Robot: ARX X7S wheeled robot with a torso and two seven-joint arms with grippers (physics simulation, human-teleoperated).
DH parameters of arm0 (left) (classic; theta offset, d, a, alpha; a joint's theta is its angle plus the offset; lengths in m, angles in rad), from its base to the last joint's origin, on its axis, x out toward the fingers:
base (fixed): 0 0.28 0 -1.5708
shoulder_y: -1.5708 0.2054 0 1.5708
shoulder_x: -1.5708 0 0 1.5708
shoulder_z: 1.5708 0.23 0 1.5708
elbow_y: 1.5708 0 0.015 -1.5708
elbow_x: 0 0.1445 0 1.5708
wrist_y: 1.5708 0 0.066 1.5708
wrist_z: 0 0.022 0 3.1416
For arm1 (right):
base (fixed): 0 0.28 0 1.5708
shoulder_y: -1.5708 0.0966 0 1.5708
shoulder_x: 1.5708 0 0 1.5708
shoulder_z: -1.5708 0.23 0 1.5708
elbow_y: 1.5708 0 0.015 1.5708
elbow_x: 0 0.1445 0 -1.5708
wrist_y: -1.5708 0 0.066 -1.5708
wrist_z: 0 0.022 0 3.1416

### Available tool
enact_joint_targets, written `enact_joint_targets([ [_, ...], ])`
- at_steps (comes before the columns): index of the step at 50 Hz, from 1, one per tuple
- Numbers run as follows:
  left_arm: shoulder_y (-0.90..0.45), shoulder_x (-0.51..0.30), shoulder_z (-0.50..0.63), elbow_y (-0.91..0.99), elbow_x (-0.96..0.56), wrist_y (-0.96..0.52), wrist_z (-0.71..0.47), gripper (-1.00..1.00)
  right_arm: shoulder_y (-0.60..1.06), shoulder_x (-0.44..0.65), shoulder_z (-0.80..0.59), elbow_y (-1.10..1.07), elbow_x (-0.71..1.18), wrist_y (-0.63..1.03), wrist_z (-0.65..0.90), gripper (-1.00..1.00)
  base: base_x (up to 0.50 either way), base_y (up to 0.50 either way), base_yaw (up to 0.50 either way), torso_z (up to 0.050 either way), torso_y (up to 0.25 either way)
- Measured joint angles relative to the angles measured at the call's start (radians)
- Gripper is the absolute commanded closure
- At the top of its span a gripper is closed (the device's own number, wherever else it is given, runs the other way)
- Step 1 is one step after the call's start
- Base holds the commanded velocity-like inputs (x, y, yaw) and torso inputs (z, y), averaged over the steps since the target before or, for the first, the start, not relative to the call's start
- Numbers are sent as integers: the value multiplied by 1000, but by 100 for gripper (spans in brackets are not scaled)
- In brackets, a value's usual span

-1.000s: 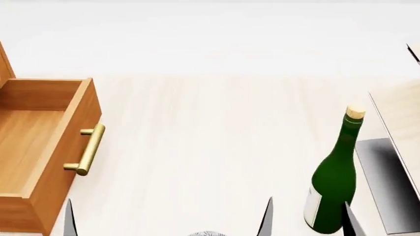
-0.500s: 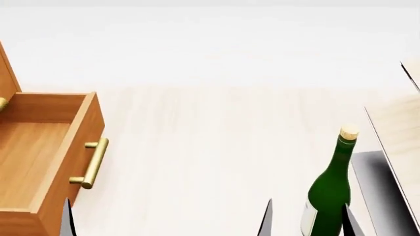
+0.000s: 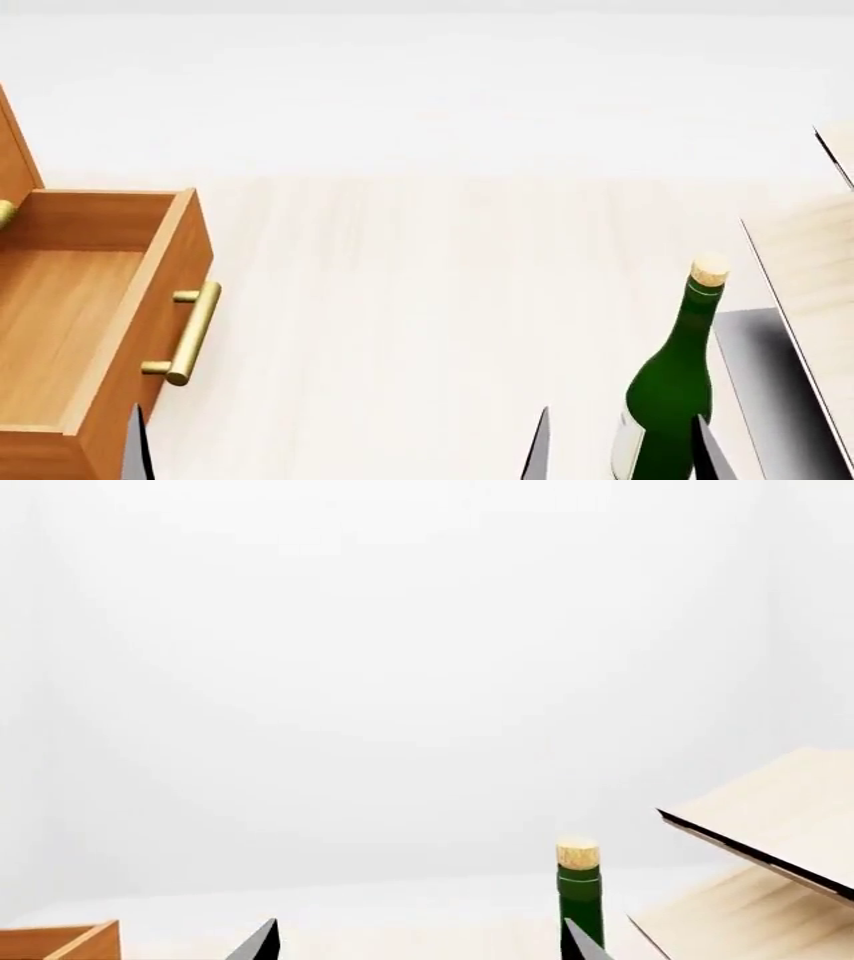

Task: Put the bowl on top of the cabinet.

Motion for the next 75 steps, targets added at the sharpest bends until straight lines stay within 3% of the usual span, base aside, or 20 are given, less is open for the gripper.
enact_joint_targets([
  [12,-14,-18,0,24,-38,-52,15,-100,1,8,-6,3,1,-3,6,-100,0,0,0,5,-11],
  [55,-26,-57,32,34,-50,-64,-1,-100,5,32,-21,4,16,-6,28,-100,0,0,0,0,-237],
  [65,-101,-89,43,116,-100,-216,40,-100,5,37,-26,4,15,-7,33,-100,0,0,0,0,0],
  [75,-338,-149,85,244,-180,-494,131,-100,4,42,-29,2,15,-10,38,-100,0,0,0,0,0],
])
